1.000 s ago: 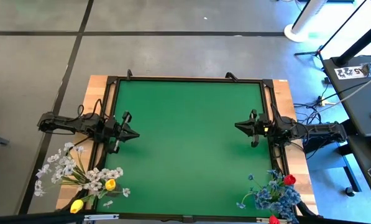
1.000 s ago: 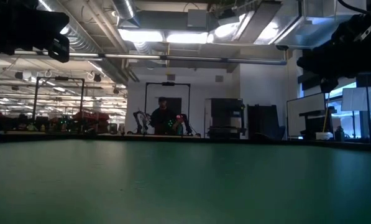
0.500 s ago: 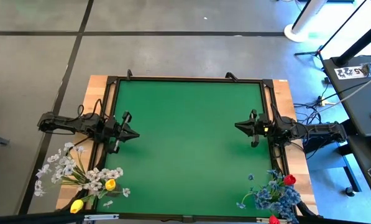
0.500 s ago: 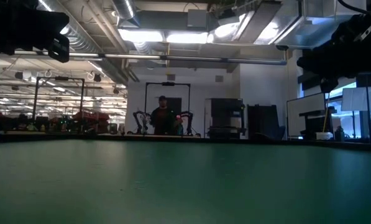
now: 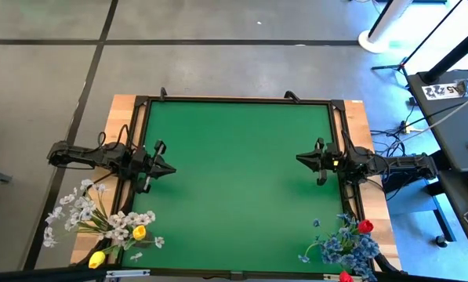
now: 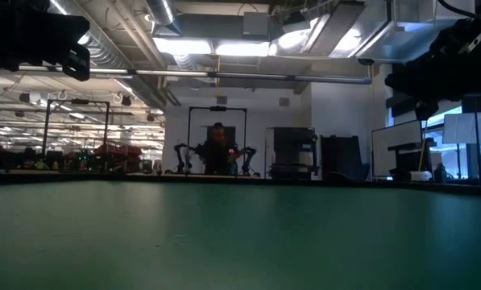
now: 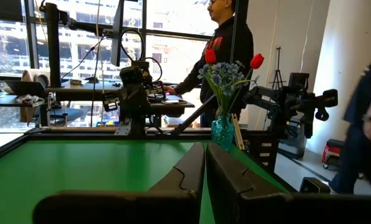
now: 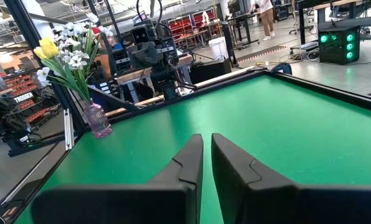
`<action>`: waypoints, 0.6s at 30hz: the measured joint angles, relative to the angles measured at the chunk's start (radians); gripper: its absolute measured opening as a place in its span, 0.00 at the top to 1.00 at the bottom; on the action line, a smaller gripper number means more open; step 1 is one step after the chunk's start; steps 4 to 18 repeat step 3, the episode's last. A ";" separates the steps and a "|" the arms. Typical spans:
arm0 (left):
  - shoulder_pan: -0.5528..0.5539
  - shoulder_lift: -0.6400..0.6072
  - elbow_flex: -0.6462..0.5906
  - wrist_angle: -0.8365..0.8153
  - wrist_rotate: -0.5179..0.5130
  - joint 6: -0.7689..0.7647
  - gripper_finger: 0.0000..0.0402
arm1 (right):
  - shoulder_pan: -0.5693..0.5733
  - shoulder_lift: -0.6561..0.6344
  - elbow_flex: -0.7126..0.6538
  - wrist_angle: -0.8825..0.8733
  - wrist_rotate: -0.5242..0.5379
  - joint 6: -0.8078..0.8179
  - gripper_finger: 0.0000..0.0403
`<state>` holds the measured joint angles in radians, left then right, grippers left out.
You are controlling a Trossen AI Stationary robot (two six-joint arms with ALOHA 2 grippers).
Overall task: Sort flowers into vase by color
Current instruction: Return to Home Position
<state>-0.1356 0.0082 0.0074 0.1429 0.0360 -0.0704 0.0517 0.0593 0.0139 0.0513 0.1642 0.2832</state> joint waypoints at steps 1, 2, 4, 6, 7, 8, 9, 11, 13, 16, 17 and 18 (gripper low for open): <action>0.000 0.000 0.000 0.000 0.000 0.000 0.97 | 0.000 0.000 0.000 0.000 0.000 0.000 0.91; 0.000 0.000 0.000 0.000 0.000 0.000 0.97 | 0.000 0.000 0.000 0.000 0.000 0.000 0.91; 0.000 0.000 0.000 0.000 0.000 0.000 0.97 | 0.000 0.000 0.000 0.000 0.000 0.000 0.91; 0.000 0.000 0.000 0.000 0.000 0.000 0.97 | 0.000 0.000 0.000 0.000 0.000 0.000 0.91; 0.000 0.000 0.000 0.000 0.000 0.000 0.97 | 0.000 0.000 0.000 0.000 0.000 0.000 0.91; 0.000 0.000 0.000 0.000 0.000 0.000 0.97 | 0.000 0.000 0.000 0.000 0.000 0.000 0.91; 0.000 0.000 0.000 0.000 0.000 0.000 0.97 | 0.000 0.000 0.000 0.000 0.000 0.000 0.91; 0.000 0.000 0.000 0.000 0.000 0.000 0.97 | 0.000 0.000 0.000 0.000 0.000 0.000 0.91; 0.000 0.000 0.000 0.000 0.000 0.000 0.97 | 0.000 0.000 0.000 0.000 0.000 0.000 0.91; 0.000 0.000 0.000 0.000 0.000 0.000 0.97 | 0.000 0.000 0.000 0.000 0.000 0.000 0.91; 0.000 0.000 0.000 0.000 0.000 0.000 0.97 | 0.000 0.000 0.000 0.000 0.000 0.000 0.91; 0.000 0.000 0.000 0.000 0.000 0.000 0.97 | 0.000 0.000 0.000 0.000 0.000 0.000 0.91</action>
